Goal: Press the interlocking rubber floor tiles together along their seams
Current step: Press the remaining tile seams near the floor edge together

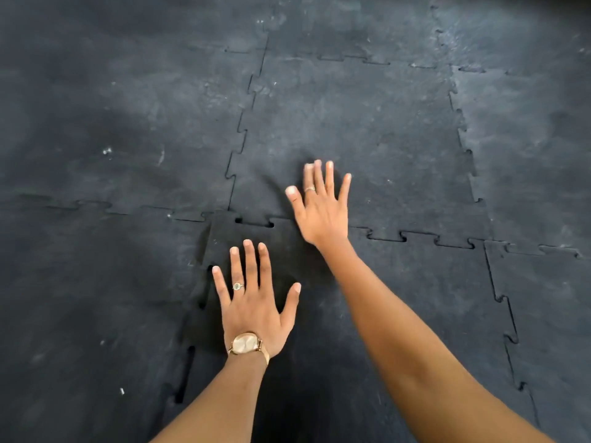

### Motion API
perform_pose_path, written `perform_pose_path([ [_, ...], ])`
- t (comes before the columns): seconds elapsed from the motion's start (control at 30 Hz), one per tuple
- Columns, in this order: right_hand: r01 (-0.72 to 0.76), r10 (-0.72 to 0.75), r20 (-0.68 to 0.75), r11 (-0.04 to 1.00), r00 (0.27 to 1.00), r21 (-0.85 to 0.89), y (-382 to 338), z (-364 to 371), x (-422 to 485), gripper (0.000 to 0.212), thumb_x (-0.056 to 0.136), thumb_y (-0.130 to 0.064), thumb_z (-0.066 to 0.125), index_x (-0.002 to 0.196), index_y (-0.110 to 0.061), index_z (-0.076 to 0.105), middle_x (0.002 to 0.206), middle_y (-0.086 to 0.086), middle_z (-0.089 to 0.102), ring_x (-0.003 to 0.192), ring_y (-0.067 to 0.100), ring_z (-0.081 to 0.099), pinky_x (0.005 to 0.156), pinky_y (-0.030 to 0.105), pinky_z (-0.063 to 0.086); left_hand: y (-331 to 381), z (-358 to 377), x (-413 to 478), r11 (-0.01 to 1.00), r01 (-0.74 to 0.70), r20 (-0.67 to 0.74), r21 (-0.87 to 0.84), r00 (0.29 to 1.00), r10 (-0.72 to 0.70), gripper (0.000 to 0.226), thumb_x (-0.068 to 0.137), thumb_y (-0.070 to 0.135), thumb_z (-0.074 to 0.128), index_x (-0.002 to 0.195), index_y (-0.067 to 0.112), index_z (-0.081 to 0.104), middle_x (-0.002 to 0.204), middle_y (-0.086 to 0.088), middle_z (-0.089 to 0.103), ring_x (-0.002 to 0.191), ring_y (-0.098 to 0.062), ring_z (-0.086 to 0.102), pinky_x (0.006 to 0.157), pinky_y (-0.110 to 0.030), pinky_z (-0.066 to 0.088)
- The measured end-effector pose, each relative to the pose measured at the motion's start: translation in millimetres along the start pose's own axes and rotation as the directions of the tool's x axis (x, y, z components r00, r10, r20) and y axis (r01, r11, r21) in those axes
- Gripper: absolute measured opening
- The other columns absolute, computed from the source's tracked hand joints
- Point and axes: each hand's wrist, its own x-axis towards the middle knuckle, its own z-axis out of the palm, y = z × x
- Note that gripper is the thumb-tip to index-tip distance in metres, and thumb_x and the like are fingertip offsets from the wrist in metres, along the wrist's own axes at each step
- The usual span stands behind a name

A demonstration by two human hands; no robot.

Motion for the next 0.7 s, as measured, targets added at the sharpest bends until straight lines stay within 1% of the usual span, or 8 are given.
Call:
perform_pose_path([
  [0.07,-0.023,0.027,0.155,0.999,0.988,-0.031,3,15,-7,0.071,0.098,-0.057,0.005,0.155,-0.016,-0.003,0.163,0.007,-0.008,0.148,0.029,-0.016,0.117,0.059,-0.009,2,-2,-1,1.000,0.004,0.016,0.000,1.000,-0.004,0.081,0.092,0.065,0.017,0.153,0.011,0.010,0.161,-0.009,0.005,0.148,-0.029,0.001,0.117,-0.057,0.003],
  [0.17,-0.037,0.048,0.184,0.997,0.982,-0.061,6,12,-2,0.069,0.096,-0.057,0.001,0.155,-0.020,0.002,0.164,0.005,-0.001,0.148,0.029,-0.016,0.116,0.060,-0.008,1,-16,1,1.000,-0.007,0.066,-0.014,0.998,0.008,0.081,0.091,0.064,0.020,0.151,0.010,0.020,0.159,-0.012,0.018,0.146,-0.033,0.016,0.119,-0.051,0.008],
  [0.27,-0.035,0.054,0.198,0.994,0.979,-0.101,5,15,0,0.070,0.095,-0.058,-0.002,0.155,-0.022,0.005,0.164,0.005,0.003,0.148,0.032,-0.014,0.116,0.061,-0.007,-42,-38,37,0.941,-0.323,0.071,0.104,0.946,0.316,0.073,0.090,0.061,0.023,0.139,0.012,0.046,0.143,-0.013,0.049,0.125,-0.036,0.048,0.112,-0.043,0.027],
  [0.33,-0.032,0.057,0.217,0.993,0.975,-0.113,5,17,-2,0.072,0.094,-0.059,-0.004,0.155,-0.023,0.006,0.164,0.005,0.004,0.148,0.033,-0.011,0.116,0.061,-0.007,-88,-41,52,0.905,-0.398,0.063,0.153,0.918,0.393,0.075,0.092,0.061,0.018,0.145,0.012,0.038,0.149,-0.013,0.040,0.135,-0.034,0.037,0.117,-0.043,0.018],
  [0.4,-0.035,0.060,0.195,0.991,0.979,-0.130,7,19,-1,0.074,0.092,-0.060,-0.006,0.155,-0.023,0.006,0.164,0.005,0.005,0.149,0.033,-0.009,0.116,0.061,-0.007,-108,-33,43,0.992,-0.126,0.051,0.026,0.991,0.124,0.081,0.092,0.067,0.013,0.152,0.012,0.019,0.159,-0.011,0.017,0.147,-0.029,0.011,0.121,-0.044,0.006],
  [0.5,-0.039,0.064,0.188,0.991,0.980,-0.132,7,20,1,0.072,0.093,-0.060,-0.004,0.155,-0.023,0.006,0.164,0.005,0.005,0.149,0.032,-0.007,0.117,0.060,-0.006,-101,-10,17,0.956,0.257,0.081,-0.144,0.966,-0.247,0.088,0.085,0.073,0.006,0.153,0.017,0.004,0.162,-0.007,0.002,0.148,-0.026,-0.005,0.119,-0.049,-0.002],
  [0.6,-0.036,0.061,0.198,0.991,0.978,-0.125,5,15,-4,0.067,0.098,-0.058,0.005,0.155,-0.024,0.009,0.164,0.003,0.005,0.149,0.029,-0.006,0.118,0.057,-0.007,-103,-2,18,0.967,0.246,0.040,-0.064,0.969,-0.244,0.087,0.086,0.073,-0.001,0.153,0.018,0.003,0.161,-0.011,0.004,0.148,-0.029,-0.003,0.118,-0.054,-0.004],
  [0.7,-0.174,0.175,0.254,0.984,0.951,-0.027,-7,-3,10,0.069,0.098,-0.061,0.013,0.152,-0.022,0.027,0.161,0.005,0.018,0.149,0.027,0.004,0.117,0.060,-0.003,-105,0,19,0.972,0.231,0.013,-0.045,0.973,-0.231,0.086,0.086,0.072,-0.002,0.153,0.018,0.004,0.161,-0.011,0.004,0.148,-0.031,-0.002,0.117,-0.057,-0.004],
])
